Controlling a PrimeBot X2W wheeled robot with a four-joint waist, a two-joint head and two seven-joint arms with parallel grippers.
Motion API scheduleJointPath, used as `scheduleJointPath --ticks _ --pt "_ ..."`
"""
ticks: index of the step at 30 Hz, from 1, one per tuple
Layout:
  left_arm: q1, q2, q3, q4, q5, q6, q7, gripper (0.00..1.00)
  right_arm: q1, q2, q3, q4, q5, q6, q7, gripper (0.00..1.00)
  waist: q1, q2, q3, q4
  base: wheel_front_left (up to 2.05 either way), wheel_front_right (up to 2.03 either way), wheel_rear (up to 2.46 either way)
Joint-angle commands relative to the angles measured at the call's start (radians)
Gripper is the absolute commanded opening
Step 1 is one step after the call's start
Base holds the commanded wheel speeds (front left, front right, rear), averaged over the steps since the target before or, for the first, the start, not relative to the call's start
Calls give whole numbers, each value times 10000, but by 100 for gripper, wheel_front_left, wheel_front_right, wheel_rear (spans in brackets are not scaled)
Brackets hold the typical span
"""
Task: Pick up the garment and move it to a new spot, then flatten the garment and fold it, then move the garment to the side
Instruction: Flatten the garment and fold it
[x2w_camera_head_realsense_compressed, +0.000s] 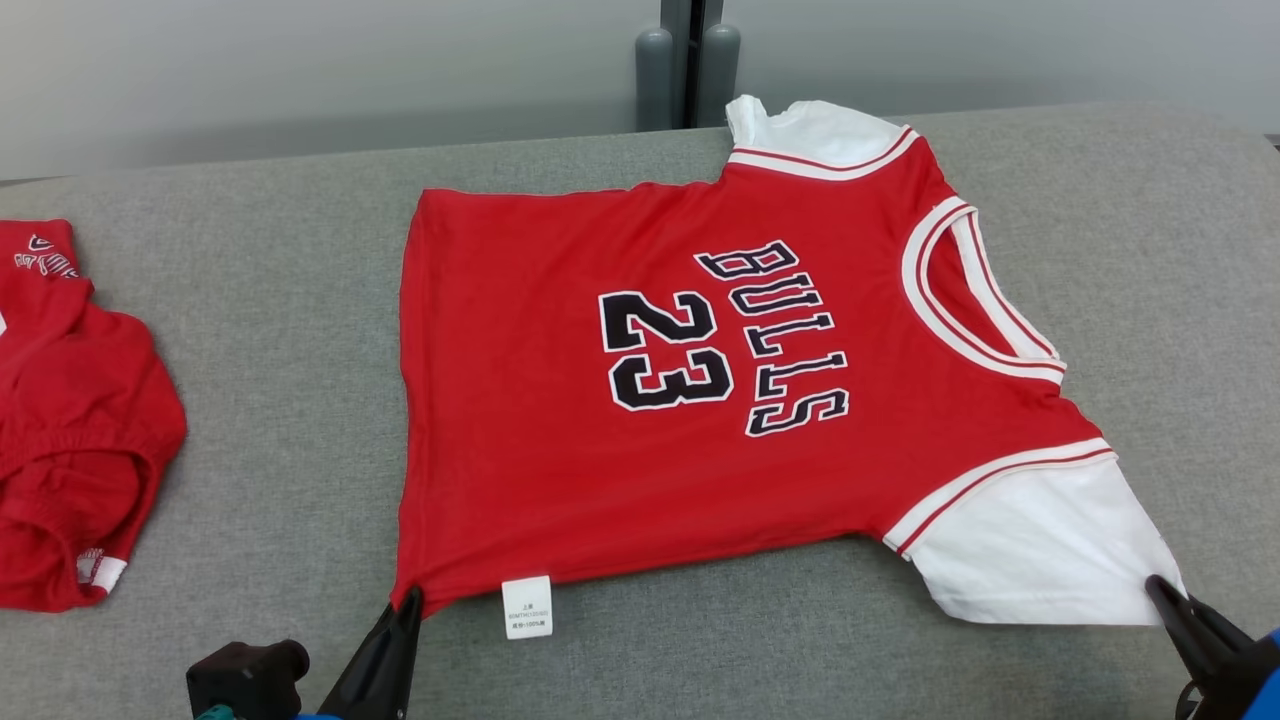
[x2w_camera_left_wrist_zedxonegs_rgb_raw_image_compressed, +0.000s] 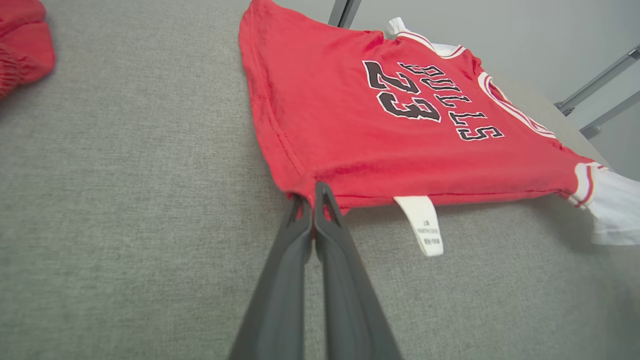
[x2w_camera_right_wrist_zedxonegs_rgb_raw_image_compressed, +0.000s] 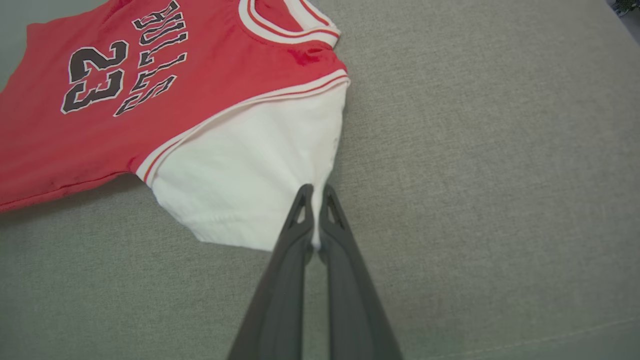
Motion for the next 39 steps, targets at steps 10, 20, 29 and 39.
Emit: scheduleJointPath --ticks 10,20,29,39 --pt "-1409 129 210 173 -249 -233 671 0 -1917 -4 913 -506 -1192 6 354 0 1 -1 150 68 0 0 0" --pt "-3838 -760 118 1790 -826 -784 1354 0 -5767 -743 1415 1651 -1637 6 -403 0 1 -1 1080 381 0 0 0" --pt "-5218 -1122 106 3289 -564 -1168 848 0 -7669 -1444 2081 3968 -1827 6 -1658 0 1 -1 1874 546 0 0 0" --pt "-5745 -1406 25 4217 -566 -1424 511 100 -8544 -1750 2670 5621 -1482 6 -3120 100 1 -1 2058 643 0 0 0"
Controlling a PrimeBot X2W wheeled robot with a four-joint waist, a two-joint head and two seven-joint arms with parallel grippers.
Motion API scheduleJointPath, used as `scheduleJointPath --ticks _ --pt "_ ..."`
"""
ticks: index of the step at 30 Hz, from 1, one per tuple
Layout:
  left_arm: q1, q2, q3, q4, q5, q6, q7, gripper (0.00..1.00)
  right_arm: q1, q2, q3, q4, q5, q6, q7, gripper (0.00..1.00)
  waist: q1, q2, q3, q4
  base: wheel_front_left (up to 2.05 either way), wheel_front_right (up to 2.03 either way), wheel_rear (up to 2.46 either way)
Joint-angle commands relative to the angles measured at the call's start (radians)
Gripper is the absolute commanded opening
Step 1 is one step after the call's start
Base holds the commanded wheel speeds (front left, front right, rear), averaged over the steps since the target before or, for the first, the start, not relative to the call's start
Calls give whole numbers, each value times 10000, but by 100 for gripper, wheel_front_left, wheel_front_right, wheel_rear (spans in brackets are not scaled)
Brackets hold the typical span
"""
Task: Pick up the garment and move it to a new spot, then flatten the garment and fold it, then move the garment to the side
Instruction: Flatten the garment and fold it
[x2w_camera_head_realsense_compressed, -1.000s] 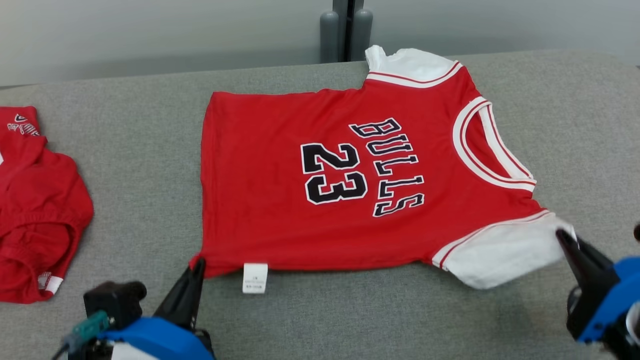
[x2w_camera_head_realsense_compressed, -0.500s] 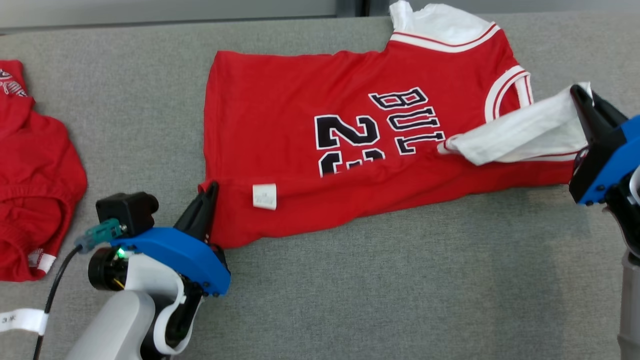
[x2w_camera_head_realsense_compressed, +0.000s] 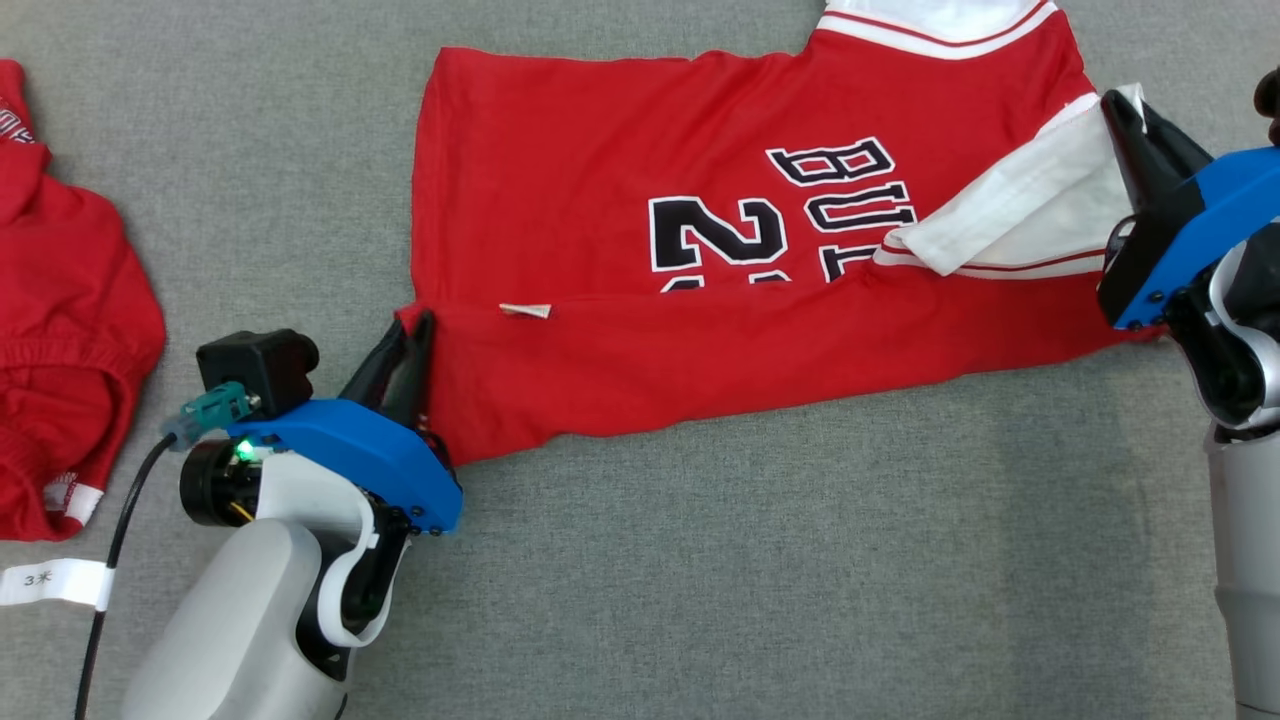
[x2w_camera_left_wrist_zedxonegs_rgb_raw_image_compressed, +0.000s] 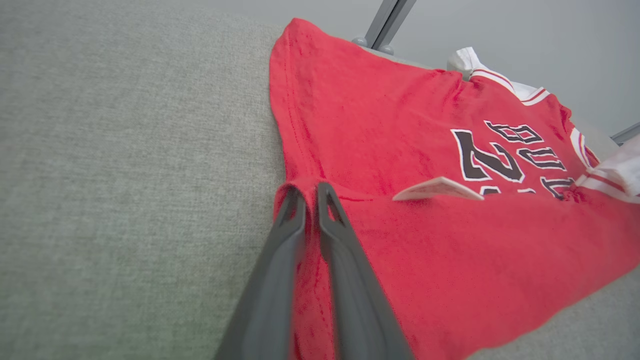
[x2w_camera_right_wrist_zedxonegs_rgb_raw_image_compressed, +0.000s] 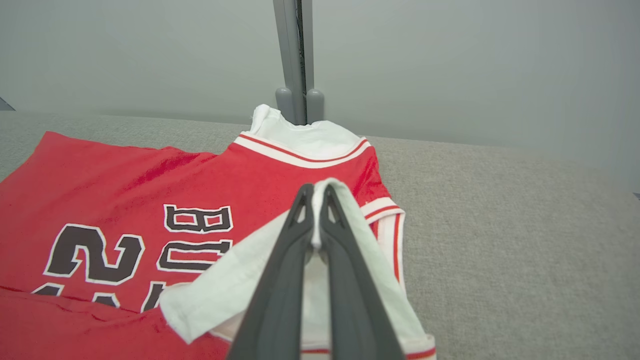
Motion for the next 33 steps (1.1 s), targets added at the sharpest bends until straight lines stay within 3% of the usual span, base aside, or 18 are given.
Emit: scheduleJointPath --ticks 1,7,11,20,28,29,30,33 --pt "-123 -62 -16 101 -10 -88 -72 100 -206 -106 115 177 120 6 -288 100 -2 -1 -57 8 0 0 0" --pt "285 -60 -145 322 196 -248 -734 100 129 -305 213 540 327 6 -1024 100 -2 -1 -551 40 0 0 0" --pt "838 -25 -335 281 401 -172 -1072 100 914 -373 -64 399 253 6 -647 100 -2 -1 -967 44 0 0 0" --pt "1570 -46 -490 483 370 23 -1184 100 2372 151 -1181 -159 -157 6 -429 100 -2 -1 -1178 -44 0 0 0" --pt "965 -346 -698 1635 371 136 -729 100 2448 624 -2013 524 -1013 6 -770 100 -2 -1 -756 -120 0 0 0" --pt "877 -380 -748 1776 388 97 -667 42 2347 715 -2124 645 -1054 6 -832 100 -2 -1 -691 -134 0 0 0" --pt "815 -424 -775 1913 361 83 -613 0 2249 776 -2235 752 -1143 6 -866 100 -2 -1 -619 -154 0 0 0" --pt "702 -525 -874 2201 294 -50 -526 0 2060 1021 -2550 1154 -1261 6 -863 100 -2 -1 -444 -175 0 0 0"
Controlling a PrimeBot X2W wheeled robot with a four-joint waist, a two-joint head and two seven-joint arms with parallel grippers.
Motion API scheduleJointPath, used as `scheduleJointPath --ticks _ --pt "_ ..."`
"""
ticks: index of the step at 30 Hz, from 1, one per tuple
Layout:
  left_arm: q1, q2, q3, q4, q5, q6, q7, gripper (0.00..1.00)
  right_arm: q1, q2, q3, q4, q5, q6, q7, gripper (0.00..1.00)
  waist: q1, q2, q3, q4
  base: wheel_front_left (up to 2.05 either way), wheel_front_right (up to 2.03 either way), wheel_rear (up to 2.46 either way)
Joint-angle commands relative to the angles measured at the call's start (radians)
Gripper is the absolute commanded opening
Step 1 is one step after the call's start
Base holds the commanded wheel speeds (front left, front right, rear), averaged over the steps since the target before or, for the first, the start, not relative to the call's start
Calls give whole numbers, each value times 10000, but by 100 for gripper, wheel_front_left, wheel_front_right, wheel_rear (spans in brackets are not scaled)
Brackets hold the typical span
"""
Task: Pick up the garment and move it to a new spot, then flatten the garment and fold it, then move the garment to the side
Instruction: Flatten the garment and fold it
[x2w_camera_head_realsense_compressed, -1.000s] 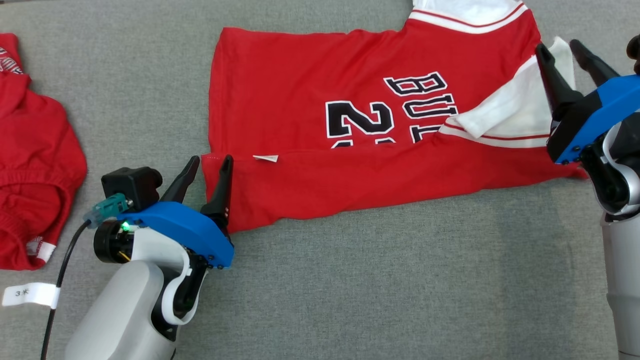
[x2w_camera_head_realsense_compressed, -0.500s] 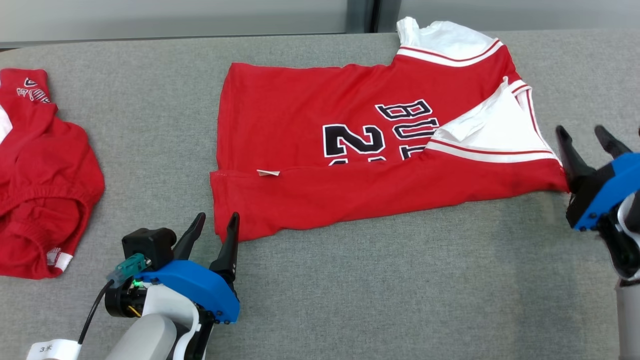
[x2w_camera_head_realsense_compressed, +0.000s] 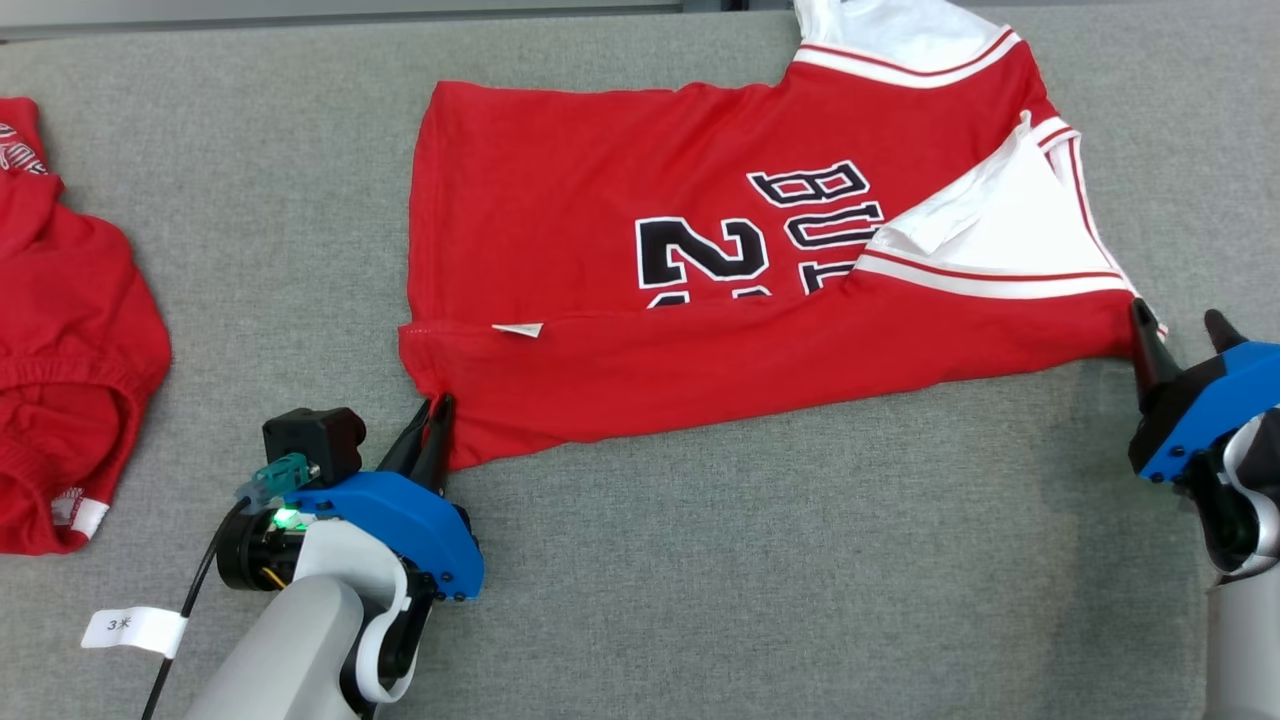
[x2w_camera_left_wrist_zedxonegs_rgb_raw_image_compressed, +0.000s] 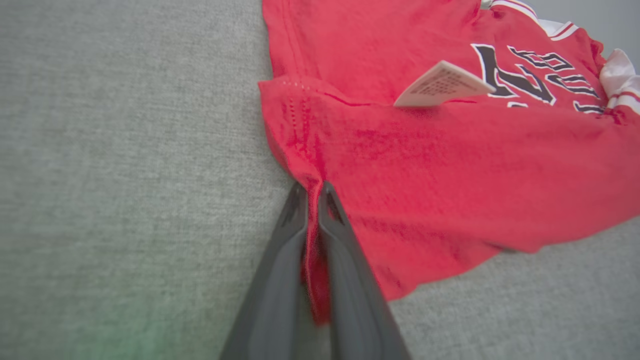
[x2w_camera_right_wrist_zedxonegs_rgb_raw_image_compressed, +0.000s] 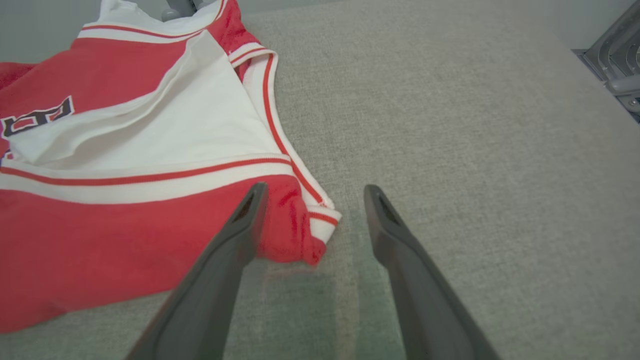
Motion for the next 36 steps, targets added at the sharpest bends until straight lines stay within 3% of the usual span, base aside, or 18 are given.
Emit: scheduleJointPath --ticks 1,8,9,10,16,23,28,33,34,35,36 --pt "200 -97 -197 340 -74 -33 217 0 -101 76 -50 130 -59 6 -23 100 1 -1 66 18 0 0 0" --pt "26 -29 -220 618 30 -138 -28 0 -495 311 -308 1311 -444 6 59 100 1 -1 267 -92 0 0 0" --pt "23 0 -217 629 49 -147 -66 0 -516 333 -280 1503 -487 4 71 91 1 -1 268 -111 0 0 0" --pt "13 29 -234 636 74 -162 -108 0 -583 354 -255 1638 -470 4 -13 0 1 -1 263 -130 0 0 0" --pt "178 253 -175 391 109 -54 -227 0 -310 418 -162 1455 -242 1 -317 0 1 -1 -49 -199 0 0 0" --pt "1222 893 118 -979 -307 363 370 0 1594 556 193 -1211 89 3 529 0 1 -1 -623 -371 0 0 0" --pt "2322 1555 270 -2706 -549 989 1034 0 3319 661 297 -3215 612 3 1472 0 1 -1 -902 -510 0 0 0" --pt "3582 2055 301 -4265 -828 1669 1720 0 4541 674 376 -3887 1638 4 1803 0 1 -1 -1022 -597 0 0 0" --pt "3810 2117 317 -4504 -907 1796 1854 0 4700 675 392 -3898 1718 4 1795 30 1 -1 -1024 -610 0 0 0" --pt "4003 2183 324 -4724 -926 1931 1939 0 4756 673 309 -3894 1789 4 1674 100 1 -1 -1025 -619 0 0 0" --pt "4157 2197 357 -4894 -969 2045 1977 0 4794 665 281 -3850 1818 4 1611 100 1 -1 -1025 -619 0 0 0"
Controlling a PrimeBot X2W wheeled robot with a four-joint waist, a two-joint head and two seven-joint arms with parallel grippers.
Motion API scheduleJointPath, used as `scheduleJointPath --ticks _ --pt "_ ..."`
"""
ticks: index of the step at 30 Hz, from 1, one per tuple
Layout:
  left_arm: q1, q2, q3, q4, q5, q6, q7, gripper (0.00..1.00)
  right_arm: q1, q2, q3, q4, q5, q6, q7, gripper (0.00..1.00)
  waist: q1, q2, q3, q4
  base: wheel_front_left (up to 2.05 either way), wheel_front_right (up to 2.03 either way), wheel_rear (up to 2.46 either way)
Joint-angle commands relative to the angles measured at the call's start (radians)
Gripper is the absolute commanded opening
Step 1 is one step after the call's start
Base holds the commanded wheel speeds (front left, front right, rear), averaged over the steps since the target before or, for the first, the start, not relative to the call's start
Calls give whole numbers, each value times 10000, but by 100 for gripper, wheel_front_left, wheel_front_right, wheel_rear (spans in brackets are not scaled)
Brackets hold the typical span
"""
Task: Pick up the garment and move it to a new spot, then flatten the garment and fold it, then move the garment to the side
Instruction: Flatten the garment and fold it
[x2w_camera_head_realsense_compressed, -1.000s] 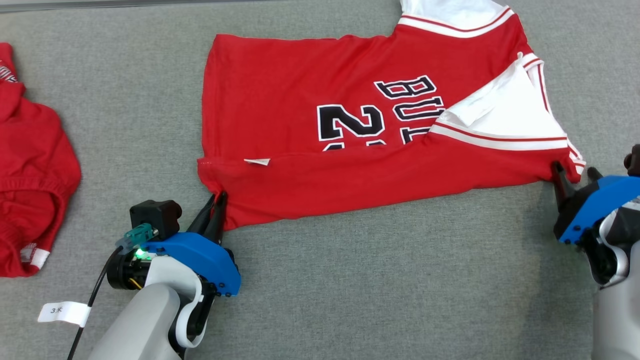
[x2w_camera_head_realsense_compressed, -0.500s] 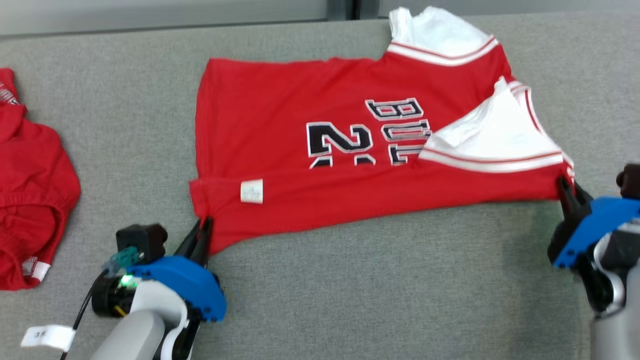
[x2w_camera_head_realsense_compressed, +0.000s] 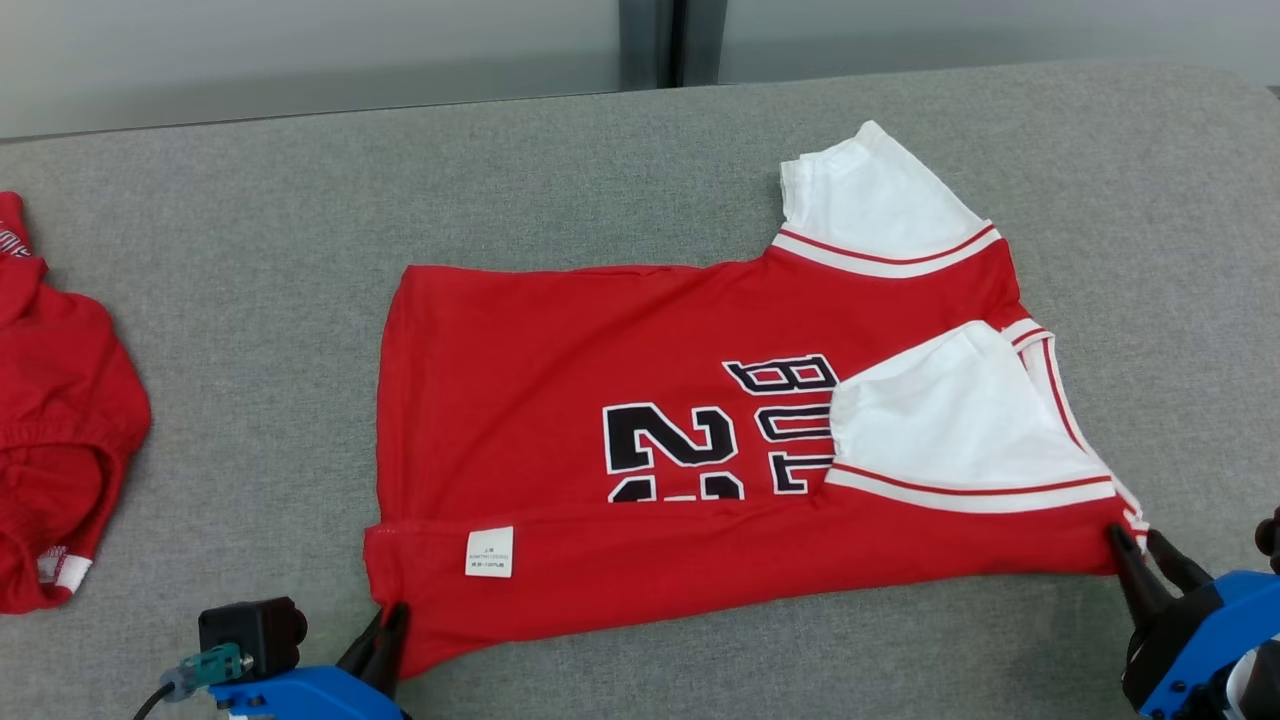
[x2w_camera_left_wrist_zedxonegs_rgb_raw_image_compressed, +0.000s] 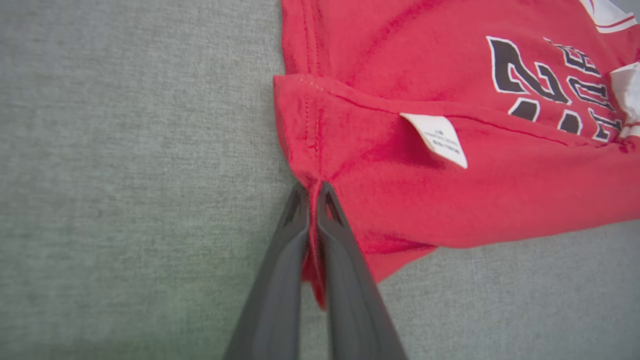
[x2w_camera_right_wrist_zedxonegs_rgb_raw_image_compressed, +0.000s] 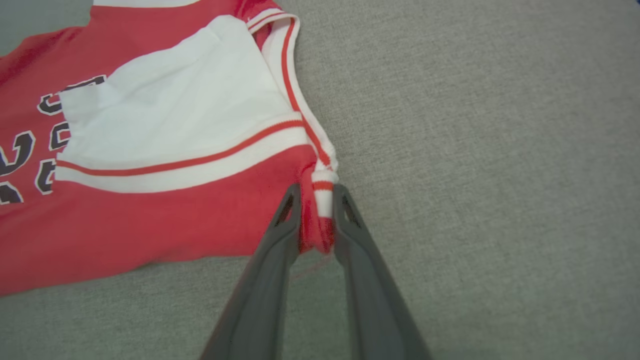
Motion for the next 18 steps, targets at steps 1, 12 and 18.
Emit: scheduleJointPath --ticks 1,12,18 --pt "219 73 66 -174 -65 155 49 4 131 -23 -22 52 -3 4 -62 100 0 0 0 5 0 0 0" --pt "-763 325 216 -834 -16 -18 422 100 -2000 -58 541 -441 -922 4 536 100 0 0 116 -13 0 0 0" --pt "-3194 1077 420 -91 127 -847 1521 100 -5120 -898 1603 1299 -995 4 1052 100 0 0 569 -103 0 0 0"
